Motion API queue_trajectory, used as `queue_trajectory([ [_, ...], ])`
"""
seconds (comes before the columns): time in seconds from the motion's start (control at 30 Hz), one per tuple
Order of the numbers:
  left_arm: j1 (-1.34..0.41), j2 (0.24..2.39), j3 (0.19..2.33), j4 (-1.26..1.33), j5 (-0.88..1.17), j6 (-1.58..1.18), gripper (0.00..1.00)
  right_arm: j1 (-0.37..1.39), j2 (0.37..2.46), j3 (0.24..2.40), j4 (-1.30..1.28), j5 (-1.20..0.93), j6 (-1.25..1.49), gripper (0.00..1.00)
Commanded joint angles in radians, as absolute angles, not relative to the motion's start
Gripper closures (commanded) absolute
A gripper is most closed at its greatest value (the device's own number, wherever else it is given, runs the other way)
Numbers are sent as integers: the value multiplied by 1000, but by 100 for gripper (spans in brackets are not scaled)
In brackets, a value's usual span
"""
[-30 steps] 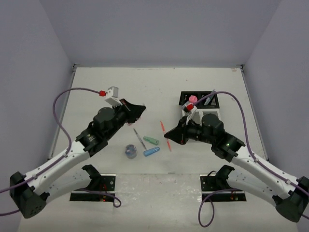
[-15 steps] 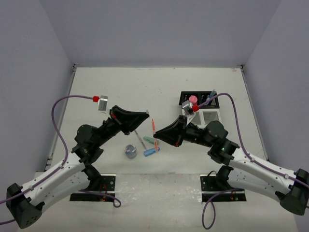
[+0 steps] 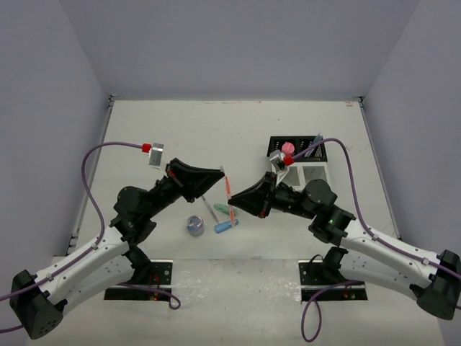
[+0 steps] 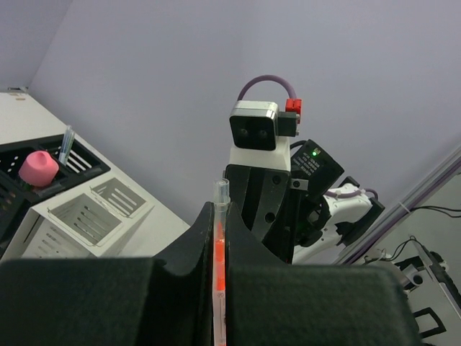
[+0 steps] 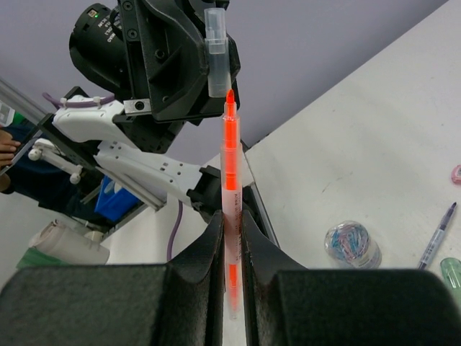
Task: Sort the stationery into containers
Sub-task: Close the pen cap on the pen.
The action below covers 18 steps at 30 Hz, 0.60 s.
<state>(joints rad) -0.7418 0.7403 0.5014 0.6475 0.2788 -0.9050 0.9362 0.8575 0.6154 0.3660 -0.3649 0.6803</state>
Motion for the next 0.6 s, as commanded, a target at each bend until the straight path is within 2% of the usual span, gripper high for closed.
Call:
queue_trajectory([
  [0.0,-738,735,503,709,266,-904,100,948,866,648,392,-370,676,100],
  [0.57,-739,752,497,744,263,-914,100,960,869,664,388,-379,656,100],
])
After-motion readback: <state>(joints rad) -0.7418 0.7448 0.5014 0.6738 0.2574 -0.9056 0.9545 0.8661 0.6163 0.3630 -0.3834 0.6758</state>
